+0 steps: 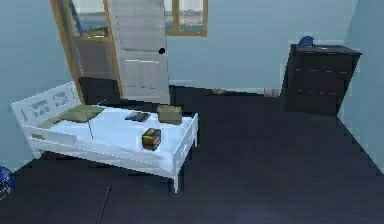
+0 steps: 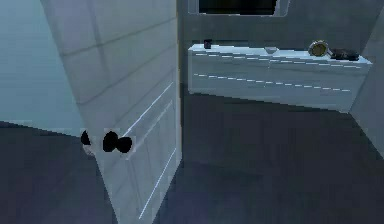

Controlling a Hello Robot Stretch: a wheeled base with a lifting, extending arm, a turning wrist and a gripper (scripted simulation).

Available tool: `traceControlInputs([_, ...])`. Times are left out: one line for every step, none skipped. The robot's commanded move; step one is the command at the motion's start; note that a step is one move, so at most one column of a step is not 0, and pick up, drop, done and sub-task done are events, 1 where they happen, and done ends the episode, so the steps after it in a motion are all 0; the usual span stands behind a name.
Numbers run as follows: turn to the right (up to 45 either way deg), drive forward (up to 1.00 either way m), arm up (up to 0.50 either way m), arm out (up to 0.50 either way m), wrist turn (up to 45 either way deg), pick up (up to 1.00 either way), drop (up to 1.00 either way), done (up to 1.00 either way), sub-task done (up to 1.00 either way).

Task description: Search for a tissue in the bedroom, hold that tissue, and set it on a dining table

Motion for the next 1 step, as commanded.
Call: traceControlInputs([15.0,0.0,0.0,0.0,0.0,0.0,0.0,0.0,0.0])
